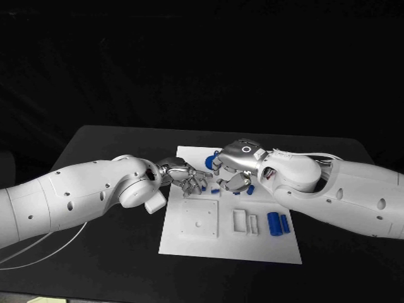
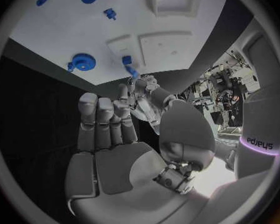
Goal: Assemble the parts on the task board
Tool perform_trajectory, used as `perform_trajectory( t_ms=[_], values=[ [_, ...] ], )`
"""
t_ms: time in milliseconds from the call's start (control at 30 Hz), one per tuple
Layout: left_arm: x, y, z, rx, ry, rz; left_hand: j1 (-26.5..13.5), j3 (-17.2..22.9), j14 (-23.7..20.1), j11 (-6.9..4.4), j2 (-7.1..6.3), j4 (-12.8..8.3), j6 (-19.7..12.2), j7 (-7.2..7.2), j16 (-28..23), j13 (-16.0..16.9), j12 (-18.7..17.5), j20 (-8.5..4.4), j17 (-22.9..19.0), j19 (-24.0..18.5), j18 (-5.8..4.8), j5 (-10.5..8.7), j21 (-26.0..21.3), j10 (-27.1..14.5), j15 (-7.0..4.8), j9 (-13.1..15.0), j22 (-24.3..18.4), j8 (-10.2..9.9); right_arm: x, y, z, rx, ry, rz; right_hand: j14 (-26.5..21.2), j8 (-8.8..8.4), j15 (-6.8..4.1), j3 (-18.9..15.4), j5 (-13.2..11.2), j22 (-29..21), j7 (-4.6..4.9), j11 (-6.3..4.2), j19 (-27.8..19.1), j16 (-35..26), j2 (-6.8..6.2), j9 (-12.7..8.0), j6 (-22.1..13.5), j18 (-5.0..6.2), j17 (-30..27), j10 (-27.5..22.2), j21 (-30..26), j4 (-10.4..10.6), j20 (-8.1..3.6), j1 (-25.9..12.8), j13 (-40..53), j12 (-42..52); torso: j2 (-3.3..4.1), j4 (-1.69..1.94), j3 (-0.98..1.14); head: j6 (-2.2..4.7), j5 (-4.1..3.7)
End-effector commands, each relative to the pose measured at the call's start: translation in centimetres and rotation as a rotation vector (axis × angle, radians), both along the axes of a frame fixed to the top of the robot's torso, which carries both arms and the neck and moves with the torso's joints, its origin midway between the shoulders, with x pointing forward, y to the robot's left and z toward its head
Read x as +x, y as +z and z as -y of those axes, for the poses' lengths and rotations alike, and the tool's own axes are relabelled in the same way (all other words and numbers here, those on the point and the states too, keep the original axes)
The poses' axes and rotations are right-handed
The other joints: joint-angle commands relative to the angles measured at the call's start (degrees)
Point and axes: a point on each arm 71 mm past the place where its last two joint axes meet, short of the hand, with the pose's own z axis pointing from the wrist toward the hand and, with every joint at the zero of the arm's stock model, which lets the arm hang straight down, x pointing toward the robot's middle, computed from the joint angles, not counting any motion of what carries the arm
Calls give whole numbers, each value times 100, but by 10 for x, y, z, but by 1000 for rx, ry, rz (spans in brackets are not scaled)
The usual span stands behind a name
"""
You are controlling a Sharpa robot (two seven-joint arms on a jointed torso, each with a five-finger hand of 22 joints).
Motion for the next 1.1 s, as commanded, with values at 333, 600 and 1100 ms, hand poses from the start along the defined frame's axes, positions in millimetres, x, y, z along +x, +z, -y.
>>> perform_trajectory(
  t_ms=[333, 600, 1100],
  values=[
    [-3, 2, 11, -42, -29, -10, 83, -78, 16, 13, 188, -31, 9, -1, -31, 29, -29, -182, 21, -32, 119, -1, 26, -41, 15, -13, 121, 33, 0, 0, -4, -4, -1, -7, 17, 9, -35, 1, -30, -9, 17, 5, 7, -34, -42, 7, 10, 276, -7, 51, 6, 25, -38, 9, 1, -24, 2, 3, 3, -10, 8],
    [-1, 3, 2, -39, 4, 4, 214, -151, 21, 5, 305, -150, 29, -12, -21, 47, -17, -187, 33, -39, 121, -2, 48, -31, 7, -24, 120, 57, 4, -1, 1, -14, -19, -9, 16, 6, -35, -2, -37, -12, 18, 6, 6, -38, -51, 7, 5, 276, -8, 49, 5, 22, -40, 28, 1, -28, -2, -8, -2, -18, -4],
    [4, 3, -13, -44, 53, 18, 233, -185, 20, 4, 316, -178, 33, -13, -23, 52, -16, -187, 34, -40, 120, -2, 51, -32, 7, -30, 116, 64, 21, -4, 2, -21, -125, -4, -50, -110, 32, -191, -586, -61, 101, 96, -72, -109, -238, -33, -220, 276, -21, -55, -39, 67, -7, 13, 8, -96, -1, 1, -5, -2, -14]
  ],
)
